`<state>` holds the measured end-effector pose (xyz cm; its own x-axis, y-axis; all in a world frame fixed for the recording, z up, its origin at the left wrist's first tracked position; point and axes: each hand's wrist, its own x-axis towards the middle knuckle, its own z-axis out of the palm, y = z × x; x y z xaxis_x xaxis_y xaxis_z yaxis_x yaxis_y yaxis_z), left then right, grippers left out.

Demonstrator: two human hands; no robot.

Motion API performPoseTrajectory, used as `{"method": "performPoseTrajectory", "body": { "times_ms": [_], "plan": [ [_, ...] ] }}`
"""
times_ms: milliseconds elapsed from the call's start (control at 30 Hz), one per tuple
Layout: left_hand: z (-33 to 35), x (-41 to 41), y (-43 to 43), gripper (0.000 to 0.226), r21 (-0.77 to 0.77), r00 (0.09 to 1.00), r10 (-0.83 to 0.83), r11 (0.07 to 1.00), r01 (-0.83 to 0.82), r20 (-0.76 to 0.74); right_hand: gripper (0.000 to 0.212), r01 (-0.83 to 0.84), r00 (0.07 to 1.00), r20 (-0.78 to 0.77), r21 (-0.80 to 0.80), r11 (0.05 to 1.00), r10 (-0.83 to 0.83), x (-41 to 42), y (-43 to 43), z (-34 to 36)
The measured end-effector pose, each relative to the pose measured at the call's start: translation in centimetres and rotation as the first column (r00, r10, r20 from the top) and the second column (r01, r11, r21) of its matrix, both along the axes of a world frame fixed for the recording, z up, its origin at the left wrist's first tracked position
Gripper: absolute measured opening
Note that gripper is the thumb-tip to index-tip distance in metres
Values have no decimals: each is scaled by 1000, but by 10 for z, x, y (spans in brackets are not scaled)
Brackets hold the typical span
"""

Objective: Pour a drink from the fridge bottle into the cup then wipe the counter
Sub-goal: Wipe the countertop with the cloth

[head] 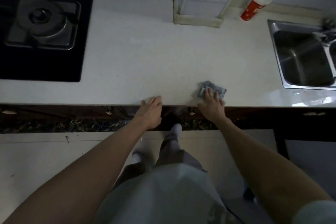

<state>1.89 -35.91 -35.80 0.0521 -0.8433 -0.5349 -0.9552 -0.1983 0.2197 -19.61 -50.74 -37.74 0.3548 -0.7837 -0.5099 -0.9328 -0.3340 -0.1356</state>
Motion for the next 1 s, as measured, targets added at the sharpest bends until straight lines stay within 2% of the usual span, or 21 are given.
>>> {"method": "performPoseTrajectory", "body": {
  "times_ms": [267,400,467,633,800,1000],
  "plan": [
    [5,11,9,54,60,999,38,998,-37,-13,81,-142,986,97,80,987,134,77,65,1],
    [3,15,12,58,48,997,46,998,-43,-64,82,-237,965,127,56,970,228,99,85,-1],
    [6,19,10,51,36,995,50,998,-47,-86,81,-261,958,138,45,964,253,101,85,-2],
    [12,31,-5,36,0,989,82,997,-83,-126,79,-354,926,141,6,935,349,98,46,-1],
    [6,50,-29,47,-51,992,79,995,-85,-96,81,-336,936,111,0,942,334,127,-23,4],
    [3,84,-71,60,-9,990,139,990,-139,-37,80,-401,910,116,12,916,397,166,-115,0]
  ]
}}
